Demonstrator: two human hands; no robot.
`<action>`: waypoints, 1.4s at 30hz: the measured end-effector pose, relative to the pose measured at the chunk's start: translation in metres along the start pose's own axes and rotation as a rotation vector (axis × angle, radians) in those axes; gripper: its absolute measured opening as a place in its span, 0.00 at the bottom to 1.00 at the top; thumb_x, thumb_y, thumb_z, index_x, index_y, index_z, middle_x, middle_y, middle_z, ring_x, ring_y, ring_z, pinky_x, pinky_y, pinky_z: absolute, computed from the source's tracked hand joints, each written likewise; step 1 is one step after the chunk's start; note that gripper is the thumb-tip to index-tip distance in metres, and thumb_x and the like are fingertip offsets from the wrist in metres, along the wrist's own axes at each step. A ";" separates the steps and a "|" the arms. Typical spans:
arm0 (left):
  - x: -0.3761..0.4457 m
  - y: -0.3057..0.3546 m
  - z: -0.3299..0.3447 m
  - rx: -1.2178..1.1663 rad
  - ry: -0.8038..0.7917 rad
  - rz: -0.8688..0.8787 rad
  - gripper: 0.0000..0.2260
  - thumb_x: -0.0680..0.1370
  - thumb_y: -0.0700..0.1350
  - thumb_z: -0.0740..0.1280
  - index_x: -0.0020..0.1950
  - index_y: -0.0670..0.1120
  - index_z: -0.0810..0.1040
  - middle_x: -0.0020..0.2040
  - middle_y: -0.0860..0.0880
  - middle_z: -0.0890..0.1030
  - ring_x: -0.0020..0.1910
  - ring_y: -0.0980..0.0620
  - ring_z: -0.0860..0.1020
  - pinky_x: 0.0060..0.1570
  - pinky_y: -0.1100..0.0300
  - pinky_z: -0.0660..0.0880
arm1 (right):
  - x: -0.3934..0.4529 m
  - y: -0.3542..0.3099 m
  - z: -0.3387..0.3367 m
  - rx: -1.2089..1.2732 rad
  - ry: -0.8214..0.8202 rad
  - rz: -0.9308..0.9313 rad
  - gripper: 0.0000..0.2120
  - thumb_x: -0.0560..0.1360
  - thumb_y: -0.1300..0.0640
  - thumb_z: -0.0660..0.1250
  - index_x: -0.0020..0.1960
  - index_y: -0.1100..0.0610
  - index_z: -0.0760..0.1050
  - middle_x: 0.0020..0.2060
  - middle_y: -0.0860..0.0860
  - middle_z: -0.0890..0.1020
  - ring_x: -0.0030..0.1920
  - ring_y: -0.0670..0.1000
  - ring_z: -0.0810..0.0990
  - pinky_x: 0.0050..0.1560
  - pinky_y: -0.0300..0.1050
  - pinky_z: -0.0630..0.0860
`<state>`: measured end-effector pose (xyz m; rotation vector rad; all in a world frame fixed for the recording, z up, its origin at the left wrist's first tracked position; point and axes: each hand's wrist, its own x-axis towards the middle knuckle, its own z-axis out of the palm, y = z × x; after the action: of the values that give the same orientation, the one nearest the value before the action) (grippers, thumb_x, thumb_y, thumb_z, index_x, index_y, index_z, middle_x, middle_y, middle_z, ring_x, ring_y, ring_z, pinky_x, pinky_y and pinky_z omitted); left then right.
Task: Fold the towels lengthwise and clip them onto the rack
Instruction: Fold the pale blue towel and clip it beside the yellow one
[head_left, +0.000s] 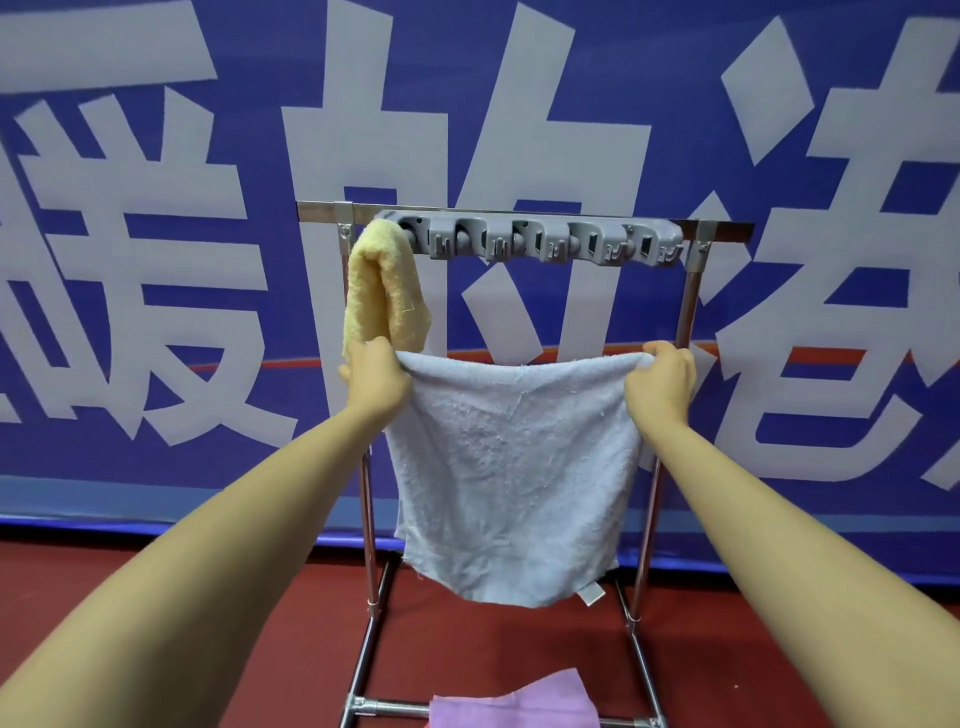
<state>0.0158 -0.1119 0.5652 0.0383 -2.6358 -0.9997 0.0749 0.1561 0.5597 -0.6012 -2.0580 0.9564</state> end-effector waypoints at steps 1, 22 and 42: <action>0.004 -0.002 0.000 0.028 0.025 0.023 0.09 0.76 0.33 0.54 0.51 0.37 0.72 0.60 0.39 0.66 0.55 0.37 0.66 0.47 0.55 0.61 | 0.001 0.002 -0.001 -0.028 0.000 -0.021 0.13 0.77 0.68 0.58 0.61 0.62 0.73 0.60 0.60 0.71 0.58 0.60 0.72 0.51 0.48 0.73; 0.013 -0.003 -0.017 0.395 0.108 0.238 0.09 0.76 0.32 0.58 0.43 0.40 0.77 0.39 0.43 0.76 0.35 0.43 0.71 0.35 0.53 0.67 | 0.000 -0.002 -0.005 -0.173 -0.076 -0.159 0.09 0.75 0.69 0.60 0.51 0.65 0.77 0.51 0.59 0.77 0.45 0.55 0.76 0.42 0.49 0.76; 0.011 0.005 -0.018 0.589 0.106 0.322 0.09 0.76 0.34 0.58 0.46 0.42 0.78 0.46 0.42 0.75 0.42 0.43 0.72 0.45 0.54 0.63 | 0.006 -0.012 -0.014 -0.817 -0.079 -0.438 0.12 0.76 0.60 0.63 0.58 0.62 0.75 0.56 0.59 0.75 0.58 0.59 0.72 0.58 0.50 0.68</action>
<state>0.0114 -0.1213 0.5838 -0.1865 -2.6265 -0.1024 0.0821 0.1585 0.5776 -0.4732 -2.4815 -0.1465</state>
